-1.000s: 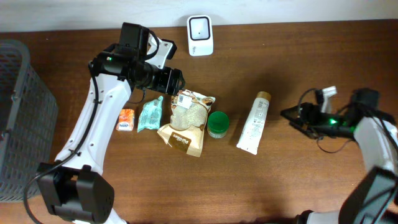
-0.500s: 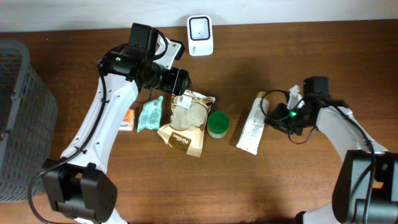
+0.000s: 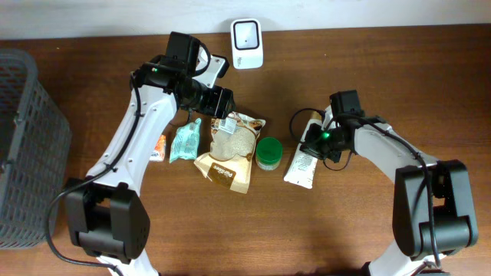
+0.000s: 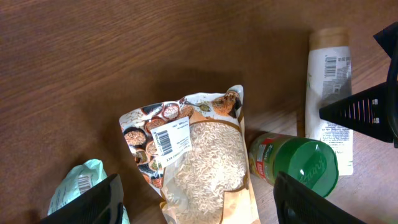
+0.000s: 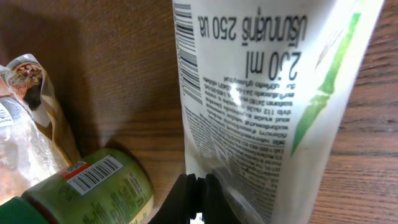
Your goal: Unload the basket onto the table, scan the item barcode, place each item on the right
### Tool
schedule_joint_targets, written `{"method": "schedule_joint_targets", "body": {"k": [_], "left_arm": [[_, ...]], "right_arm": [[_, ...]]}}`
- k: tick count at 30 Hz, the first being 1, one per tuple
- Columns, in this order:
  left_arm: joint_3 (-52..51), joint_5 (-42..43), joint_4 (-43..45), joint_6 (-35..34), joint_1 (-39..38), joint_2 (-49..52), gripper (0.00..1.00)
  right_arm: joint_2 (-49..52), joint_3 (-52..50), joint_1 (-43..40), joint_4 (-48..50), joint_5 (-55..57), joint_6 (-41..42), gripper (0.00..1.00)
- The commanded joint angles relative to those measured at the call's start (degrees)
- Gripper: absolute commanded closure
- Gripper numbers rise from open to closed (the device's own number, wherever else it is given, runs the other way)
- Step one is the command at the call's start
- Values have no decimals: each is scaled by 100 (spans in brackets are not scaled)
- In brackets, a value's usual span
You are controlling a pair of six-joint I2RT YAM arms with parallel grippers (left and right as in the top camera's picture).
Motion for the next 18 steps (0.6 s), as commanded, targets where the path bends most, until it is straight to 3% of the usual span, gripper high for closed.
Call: {"method": "schedule_joint_targets", "body": {"k": [1,3,6,10,14,18], "left_arm": [[46,-42,37,109,2,37,25],[46,-44,37,109,2,37,25],[46,-37,111,109,-2,35,28],[46,24,476,109,-203,35,28],[46,24,1064,109,-605,37,26],[48,20,1482,114,-901,37,25]], "right_arm": [[136,44,-101,-326,306,-356,95],[-46,302,-179,-669,166,-549,91],[-723,1056,-745,-1768,-293,-1108,75],[-1344,1193,-1843,-2876,-339,-1886,43],[-1054,874,-2203,-3215,-817,-2623,42],[-691,116,-1851,-2295,-1497,-2599,42]]}}
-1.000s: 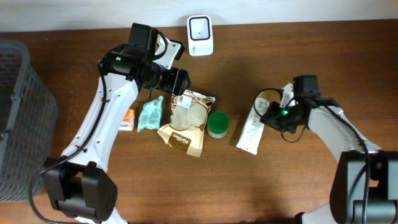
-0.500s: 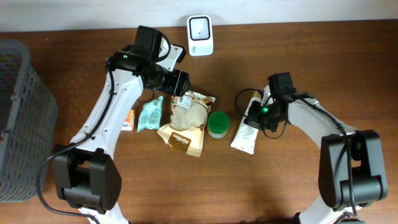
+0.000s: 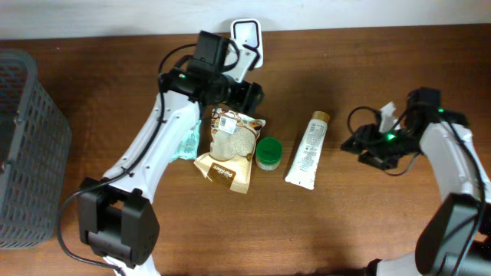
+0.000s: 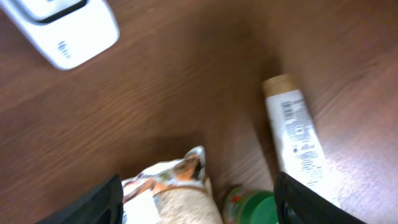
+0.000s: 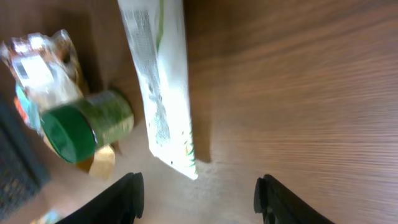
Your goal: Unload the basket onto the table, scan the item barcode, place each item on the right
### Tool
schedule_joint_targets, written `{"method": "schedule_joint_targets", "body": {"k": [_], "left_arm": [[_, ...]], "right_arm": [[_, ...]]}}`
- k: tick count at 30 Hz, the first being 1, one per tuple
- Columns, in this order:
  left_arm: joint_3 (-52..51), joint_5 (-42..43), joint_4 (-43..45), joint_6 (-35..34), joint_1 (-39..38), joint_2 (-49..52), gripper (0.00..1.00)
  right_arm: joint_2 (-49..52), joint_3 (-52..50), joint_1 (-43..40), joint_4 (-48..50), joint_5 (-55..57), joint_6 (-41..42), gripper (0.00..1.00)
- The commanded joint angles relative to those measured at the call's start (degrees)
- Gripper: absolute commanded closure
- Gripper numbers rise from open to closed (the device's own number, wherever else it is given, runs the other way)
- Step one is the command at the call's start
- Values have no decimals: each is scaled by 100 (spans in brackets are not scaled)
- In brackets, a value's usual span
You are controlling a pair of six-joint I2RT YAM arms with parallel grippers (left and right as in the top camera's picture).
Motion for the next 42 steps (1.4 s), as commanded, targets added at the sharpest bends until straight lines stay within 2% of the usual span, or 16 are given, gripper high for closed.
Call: {"method": "schedule_joint_targets", "body": {"k": [1,6,11,13,15,18,21,25,32,37,40,41,42], "left_arm": [[46,37,229,96,-179,37,25],[46,37,234,96,-181,37,24],[46,-4,136,96,-181,37,23],[46,-4,114,96,-181,37,24],[46,-7,50,96,-181,37,23],[46,-4,9,96,-181,37,24],[46,-2,-20,96,-181,37,24],[46,0,136,94,-321,59,31],[46,7,348,92,-706,476,30],[46,107,476,94,-903,525,29],[46,107,702,92,-1008,525,28],[46,109,861,92,-1032,527,27],[46,212,1049,92,-1054,529,27]], "right_arm": [[304,-654,365,708,-675,-168,42],[820,-1340,949,2107,-693,518,41],[1368,-1373,1261,2702,-643,973,41],[1552,-1373,1285,2806,-625,1145,44],[1617,-1370,1279,2911,-619,1196,59],[1615,-1366,1281,3042,-529,1261,71],[1613,-1309,1257,3134,-424,1255,96],[1335,-1174,1036,2540,-365,614,96],[1246,-800,632,1075,-15,-603,96],[1246,-20,568,33,584,-833,96],[1248,17,568,-39,741,-835,96],[1248,20,566,-28,734,-833,86],[1248,20,566,-15,732,-831,69]]}}
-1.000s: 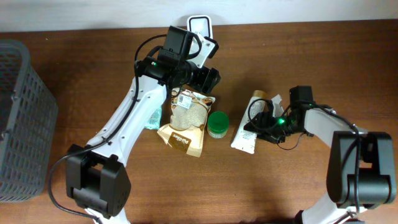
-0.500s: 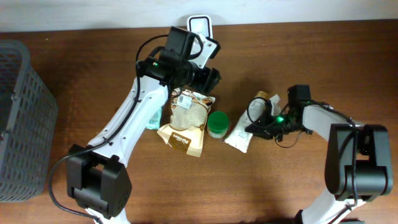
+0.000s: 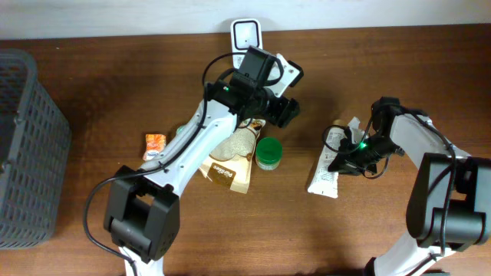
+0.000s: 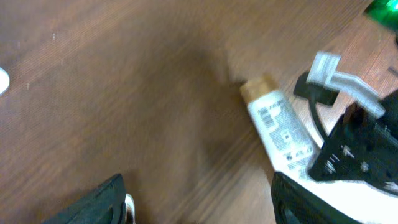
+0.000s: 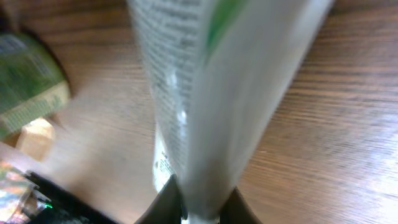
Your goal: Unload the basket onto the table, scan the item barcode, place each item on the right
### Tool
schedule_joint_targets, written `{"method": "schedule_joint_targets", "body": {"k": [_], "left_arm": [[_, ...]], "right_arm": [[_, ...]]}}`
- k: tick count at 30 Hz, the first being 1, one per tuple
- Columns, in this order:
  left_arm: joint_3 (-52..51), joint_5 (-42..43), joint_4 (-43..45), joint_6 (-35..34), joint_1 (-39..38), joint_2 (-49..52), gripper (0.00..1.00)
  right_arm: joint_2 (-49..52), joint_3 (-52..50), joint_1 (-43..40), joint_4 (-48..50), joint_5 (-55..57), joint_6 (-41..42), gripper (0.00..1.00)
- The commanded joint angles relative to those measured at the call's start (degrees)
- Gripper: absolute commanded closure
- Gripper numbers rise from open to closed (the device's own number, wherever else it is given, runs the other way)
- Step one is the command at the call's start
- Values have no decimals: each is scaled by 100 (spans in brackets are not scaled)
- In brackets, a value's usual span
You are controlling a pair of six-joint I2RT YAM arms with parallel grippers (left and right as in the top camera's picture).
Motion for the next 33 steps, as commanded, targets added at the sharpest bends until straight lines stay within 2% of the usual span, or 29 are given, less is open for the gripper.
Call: {"method": "schedule_joint_targets", "body": {"k": [1,2,4,7,10,12,15,17,20,24,30,33], "left_arm": [[46,367,413,74,-48,55,27],[46,367,503,-48,-48,87,27],[46,374,616,-332,-48,236,28],[46,730,706,-345,-44,494,29],[46,745,695,-345,-44,503,28],[46,741,579,-343,-44,503,28],[46,739,354,-341,-44,503,29],[46,693,160,-341,-44,503,29],[46,573,39,-343,-44,503,28],[46,575,-57,-345,-44,503,28],[46,577,-264,-345,-44,503,29],[46,597,-269,-348,-55,503,29]], "right_arm": [[35,76,-52,20,317,-83,54],[35,76,-52,17,295,-76,50],[20,116,-81,-37,-50,-22,52],[-155,334,-280,-133,-483,-26,51],[-361,417,-590,-55,-654,-17,50],[-393,415,-962,249,-619,173,50],[-382,354,-1189,835,282,874,51],[-382,337,-1062,1040,673,1067,55],[-337,337,-704,1139,1569,1342,55],[-72,337,-225,1344,1926,1469,55],[-50,343,315,1613,1519,1445,51],[-125,638,-57,1228,710,1416,50]]}}
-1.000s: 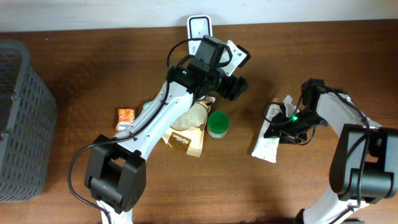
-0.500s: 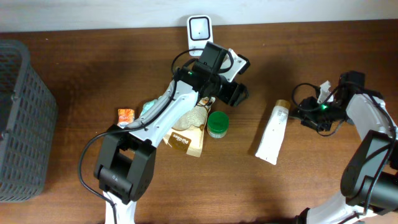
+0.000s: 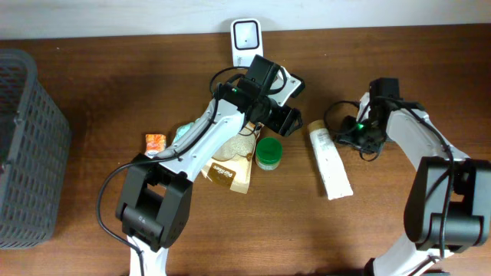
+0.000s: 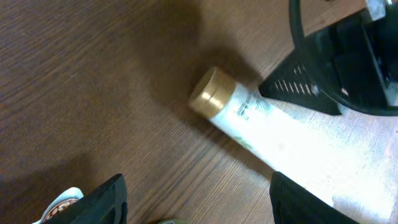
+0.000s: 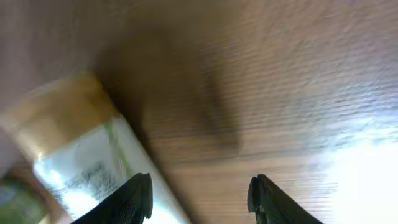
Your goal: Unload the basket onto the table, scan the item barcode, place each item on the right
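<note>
A white tube (image 3: pixel 331 159) with a gold cap (image 4: pixel 211 93) lies flat on the wooden table, cap toward the far left. Glare washes out its upper face and no barcode shows. In the right wrist view the tube (image 5: pixel 81 162) is at the lower left. My right gripper (image 3: pixel 359 138) hovers open just right of the cap end, nothing between its fingers (image 5: pixel 135 198). My left gripper (image 3: pixel 281 120) hangs open to the tube's left, above the green jar. The white scanner (image 3: pixel 246 33) stands at the table's back edge.
A green-lidded jar (image 3: pixel 269 152) and a rice bag (image 3: pixel 229 162) lie left of the tube. A teal packet (image 3: pixel 181 135) and a small orange packet (image 3: pixel 156 143) are further left. A grey basket (image 3: pixel 24 146) fills the left edge.
My right gripper was shut on the tube, which lay slanted the other way. Now the tube lies released with its cap to the far left, and the gripper is open beside it.
My right gripper was down at the tube beside the jar, the left gripper over the rice bag. Then the right gripper was open off to the right. Later it held the tube further right. Now the tube lies turned and let go, the left gripper close by.
</note>
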### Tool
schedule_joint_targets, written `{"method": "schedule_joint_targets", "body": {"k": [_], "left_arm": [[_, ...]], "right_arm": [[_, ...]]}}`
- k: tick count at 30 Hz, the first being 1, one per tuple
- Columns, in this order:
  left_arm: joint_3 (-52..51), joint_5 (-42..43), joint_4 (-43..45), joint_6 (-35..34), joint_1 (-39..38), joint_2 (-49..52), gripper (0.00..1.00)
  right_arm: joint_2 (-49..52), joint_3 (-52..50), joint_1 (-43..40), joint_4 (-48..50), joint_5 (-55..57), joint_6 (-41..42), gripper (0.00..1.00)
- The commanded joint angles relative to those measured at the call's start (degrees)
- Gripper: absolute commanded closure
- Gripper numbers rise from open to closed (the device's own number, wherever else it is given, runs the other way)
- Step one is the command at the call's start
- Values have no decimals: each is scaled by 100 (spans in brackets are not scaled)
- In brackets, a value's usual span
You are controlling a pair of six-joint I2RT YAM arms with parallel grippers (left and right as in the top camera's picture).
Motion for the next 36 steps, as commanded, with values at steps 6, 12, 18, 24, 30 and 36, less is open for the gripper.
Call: {"method": "schedule_joint_targets", "body": {"k": [6,12,18,24,30,36], "left_arm": [[46,586,367,-903,-249,553,37],[46,719,973,-2114,-402,765,67],[44,660,968,-2636,-730,813,85],[22,625,1115,-2695,-887,1008,86],[22,654,1093,-2691,-839,1338,88],[20,623,868,-2693,-837,1510,88]], "right_arm": [[-11,398,-1403,-1521,-1810,-1019,50],[-9,-474,-1375,-1062,-1812,-1012,50],[-9,-557,-1375,-907,-1725,-992,50],[-7,-560,-1375,-907,-1727,-994,50],[-7,-588,-1373,-909,-1727,-1038,50],[-7,-962,-1307,-686,-2079,-1530,49]]}}
